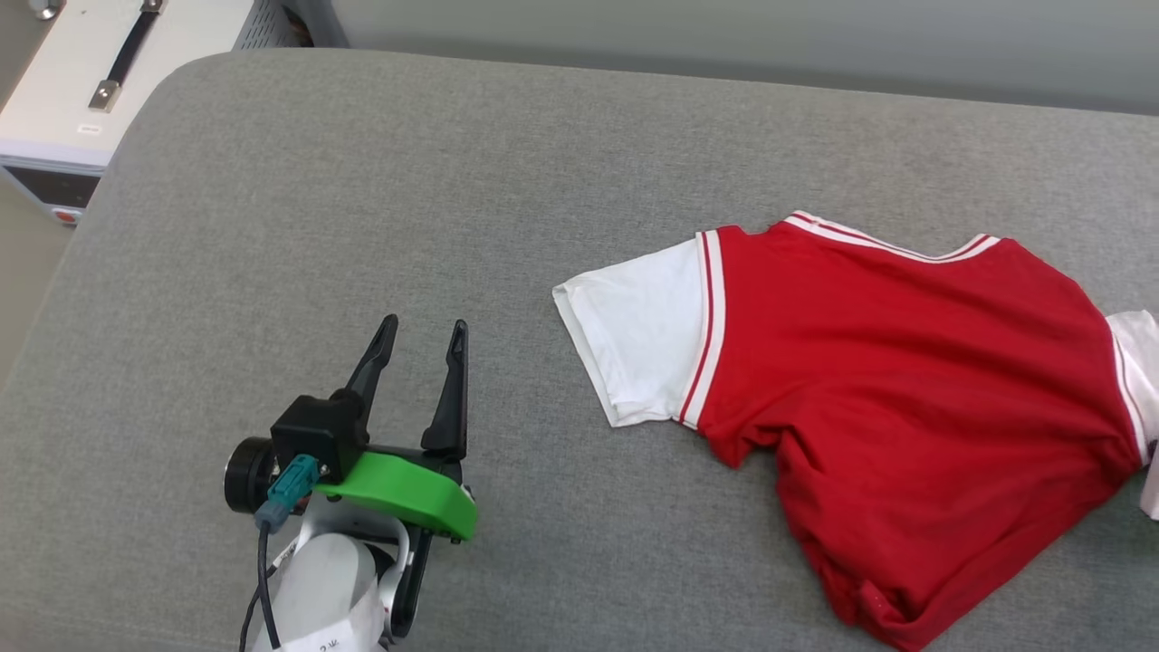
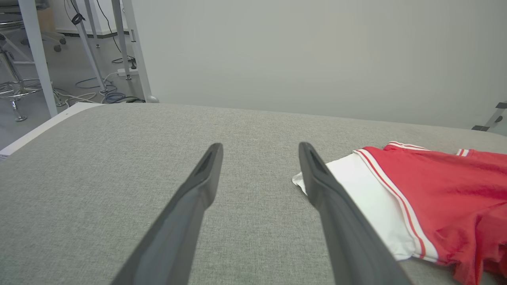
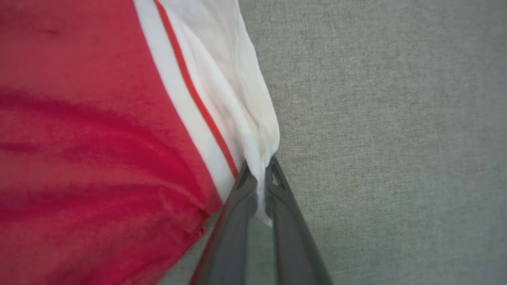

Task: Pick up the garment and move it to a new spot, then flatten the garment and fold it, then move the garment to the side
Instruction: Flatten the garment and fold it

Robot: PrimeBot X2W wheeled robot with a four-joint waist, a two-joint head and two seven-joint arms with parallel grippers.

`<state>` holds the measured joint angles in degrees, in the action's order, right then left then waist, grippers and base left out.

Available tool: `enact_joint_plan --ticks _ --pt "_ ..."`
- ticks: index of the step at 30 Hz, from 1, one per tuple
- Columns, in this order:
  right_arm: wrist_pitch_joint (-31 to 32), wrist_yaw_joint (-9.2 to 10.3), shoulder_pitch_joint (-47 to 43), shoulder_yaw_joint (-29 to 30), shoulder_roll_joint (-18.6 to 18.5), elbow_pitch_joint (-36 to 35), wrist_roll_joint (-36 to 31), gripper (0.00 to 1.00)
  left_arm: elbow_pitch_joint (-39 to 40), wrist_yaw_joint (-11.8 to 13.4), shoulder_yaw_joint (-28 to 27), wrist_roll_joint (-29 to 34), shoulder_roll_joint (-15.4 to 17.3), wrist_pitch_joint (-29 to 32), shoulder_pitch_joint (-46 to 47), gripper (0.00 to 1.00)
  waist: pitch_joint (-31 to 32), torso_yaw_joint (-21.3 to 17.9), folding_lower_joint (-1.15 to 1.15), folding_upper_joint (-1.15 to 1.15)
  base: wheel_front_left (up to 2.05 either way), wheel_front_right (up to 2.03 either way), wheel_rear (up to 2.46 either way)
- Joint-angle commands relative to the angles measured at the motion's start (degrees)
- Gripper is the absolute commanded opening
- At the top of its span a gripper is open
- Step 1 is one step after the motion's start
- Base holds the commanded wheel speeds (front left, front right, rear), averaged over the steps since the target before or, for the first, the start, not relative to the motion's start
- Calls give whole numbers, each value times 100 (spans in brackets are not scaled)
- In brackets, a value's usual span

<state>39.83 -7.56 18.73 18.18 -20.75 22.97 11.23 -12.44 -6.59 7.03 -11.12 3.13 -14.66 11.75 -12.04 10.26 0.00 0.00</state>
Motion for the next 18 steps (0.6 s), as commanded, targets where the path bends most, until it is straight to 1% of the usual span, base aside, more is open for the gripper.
enact_joint_plan --ticks 1,5,9,13,15,18 --pt "-88 8 -59 48 95 65 -74 100 -22 -36 -21 71 -25 -34 -73 100 53 -80 0 0 0 0 0" --pt "-331 8 -14 -45 284 66 -89 100 -58 -49 -76 113 -20 -34 -86 100 175 -237 0 0 0 0 0" --pt "-711 8 45 -207 301 -201 -12 100 -50 -60 -140 123 -17 -34 -99 100 313 -415 0 0 0 0 0" --pt "-1243 8 -30 -486 281 -690 214 100 -13 -69 -190 34 -18 -34 -138 100 465 -585 0 0 0 0 0" --pt "-1570 8 -145 -660 256 -978 317 100 12 -73 -191 4 -19 -34 -153 100 522 -658 0 0 0 0 0" --pt "-2143 8 -404 -885 319 -1452 506 100 54 -78 -201 -89 -21 -34 -196 100 614 -756 0 0 0 0 0"
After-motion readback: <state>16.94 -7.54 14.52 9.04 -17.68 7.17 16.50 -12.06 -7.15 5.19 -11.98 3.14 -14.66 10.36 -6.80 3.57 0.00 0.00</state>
